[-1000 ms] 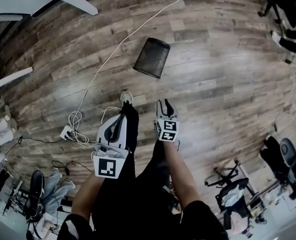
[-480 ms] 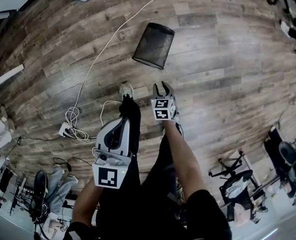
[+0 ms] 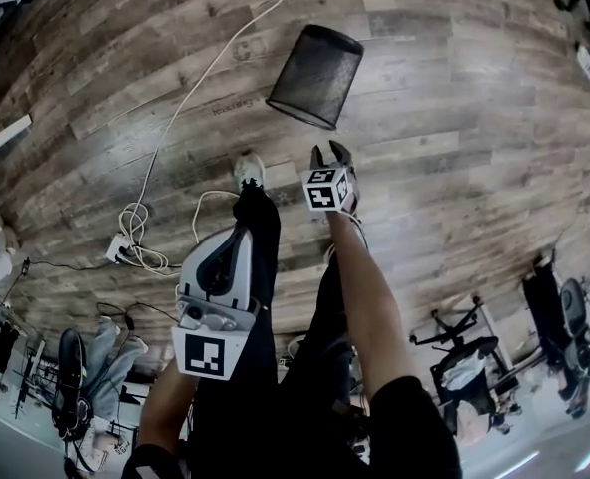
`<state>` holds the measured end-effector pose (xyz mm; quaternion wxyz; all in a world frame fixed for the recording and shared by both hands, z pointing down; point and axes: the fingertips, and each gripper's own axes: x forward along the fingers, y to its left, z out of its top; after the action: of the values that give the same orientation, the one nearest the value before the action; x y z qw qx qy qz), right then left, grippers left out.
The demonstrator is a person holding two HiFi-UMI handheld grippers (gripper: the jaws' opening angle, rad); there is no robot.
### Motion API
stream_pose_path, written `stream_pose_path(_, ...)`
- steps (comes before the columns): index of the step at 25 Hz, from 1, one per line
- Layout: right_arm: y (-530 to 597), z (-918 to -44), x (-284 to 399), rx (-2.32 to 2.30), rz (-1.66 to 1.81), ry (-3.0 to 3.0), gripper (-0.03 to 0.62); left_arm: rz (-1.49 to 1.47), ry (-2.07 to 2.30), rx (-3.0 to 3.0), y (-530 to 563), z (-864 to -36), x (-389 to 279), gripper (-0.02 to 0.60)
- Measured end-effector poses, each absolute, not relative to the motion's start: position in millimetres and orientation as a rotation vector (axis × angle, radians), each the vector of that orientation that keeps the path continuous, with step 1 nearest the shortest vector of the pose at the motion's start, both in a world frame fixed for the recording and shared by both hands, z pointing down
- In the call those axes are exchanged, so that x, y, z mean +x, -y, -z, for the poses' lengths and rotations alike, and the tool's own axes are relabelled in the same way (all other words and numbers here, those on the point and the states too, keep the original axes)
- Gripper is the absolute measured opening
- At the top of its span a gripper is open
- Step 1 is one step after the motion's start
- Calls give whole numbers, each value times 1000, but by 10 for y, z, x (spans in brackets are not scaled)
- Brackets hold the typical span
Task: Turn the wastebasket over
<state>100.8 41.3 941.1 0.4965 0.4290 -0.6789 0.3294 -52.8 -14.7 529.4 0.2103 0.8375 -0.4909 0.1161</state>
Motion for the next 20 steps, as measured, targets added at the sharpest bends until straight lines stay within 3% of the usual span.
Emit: stream_pose_path(20, -144, -10123, 975, 860, -554, 1533, 147, -353, 1368, 2302, 337, -5620, -689, 34)
